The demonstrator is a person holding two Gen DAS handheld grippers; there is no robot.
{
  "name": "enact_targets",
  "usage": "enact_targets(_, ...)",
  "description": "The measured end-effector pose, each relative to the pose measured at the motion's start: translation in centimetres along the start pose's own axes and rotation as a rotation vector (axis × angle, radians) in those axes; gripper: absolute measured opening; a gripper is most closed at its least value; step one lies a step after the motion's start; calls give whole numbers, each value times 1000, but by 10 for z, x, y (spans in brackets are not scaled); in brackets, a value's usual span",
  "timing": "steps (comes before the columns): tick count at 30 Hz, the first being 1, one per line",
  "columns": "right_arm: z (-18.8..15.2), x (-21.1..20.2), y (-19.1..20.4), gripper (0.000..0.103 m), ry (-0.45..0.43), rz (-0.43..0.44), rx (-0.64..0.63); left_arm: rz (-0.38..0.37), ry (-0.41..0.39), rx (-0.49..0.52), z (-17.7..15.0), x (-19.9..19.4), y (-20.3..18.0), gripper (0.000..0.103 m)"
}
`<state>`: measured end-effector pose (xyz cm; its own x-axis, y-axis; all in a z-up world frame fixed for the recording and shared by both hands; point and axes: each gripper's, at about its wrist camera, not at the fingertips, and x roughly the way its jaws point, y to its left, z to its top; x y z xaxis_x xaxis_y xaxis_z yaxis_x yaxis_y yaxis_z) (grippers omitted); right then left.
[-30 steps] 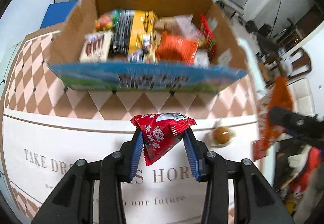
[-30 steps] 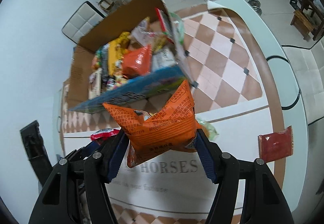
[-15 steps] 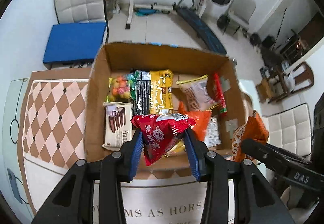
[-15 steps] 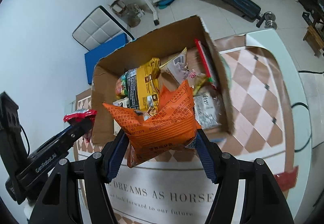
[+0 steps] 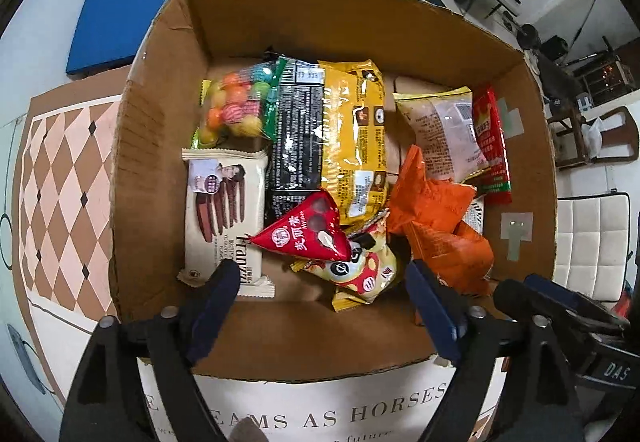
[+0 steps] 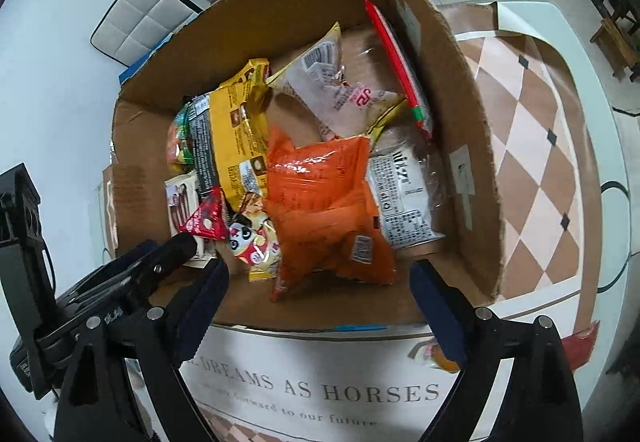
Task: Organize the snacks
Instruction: 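Withdraw both grippers from the box toward the last snacks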
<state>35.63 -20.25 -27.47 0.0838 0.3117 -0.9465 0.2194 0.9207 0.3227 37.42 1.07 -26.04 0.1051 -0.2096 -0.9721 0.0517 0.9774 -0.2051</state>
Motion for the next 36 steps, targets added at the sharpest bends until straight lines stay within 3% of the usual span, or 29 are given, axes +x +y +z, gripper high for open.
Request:
enact_targets(4,-2,-5,-3,94,-20,-33,-9,1,-19,17,-2,-7,-3,93)
enact_targets(12,-15,-36,11,94,-102,-105,-99,16,-121,30,-16,-43,-10,94)
enact_targets(17,-32,-60,21,94,-154,-106,-160,69,-225,70,-36,-78,-22,94)
enact_targets(26,-71,-106,27,94,-230,-80,-202,78,-347,105,-78,-126,-36,94)
enact_targets(32,-102,-120,-20,94,-202,26,-82,111,-391,196,-101,-134,-69,94)
enact_targets(36,-125,-122,-81,94,-190,25,70,128,-339,299,-109,-107,-106,94)
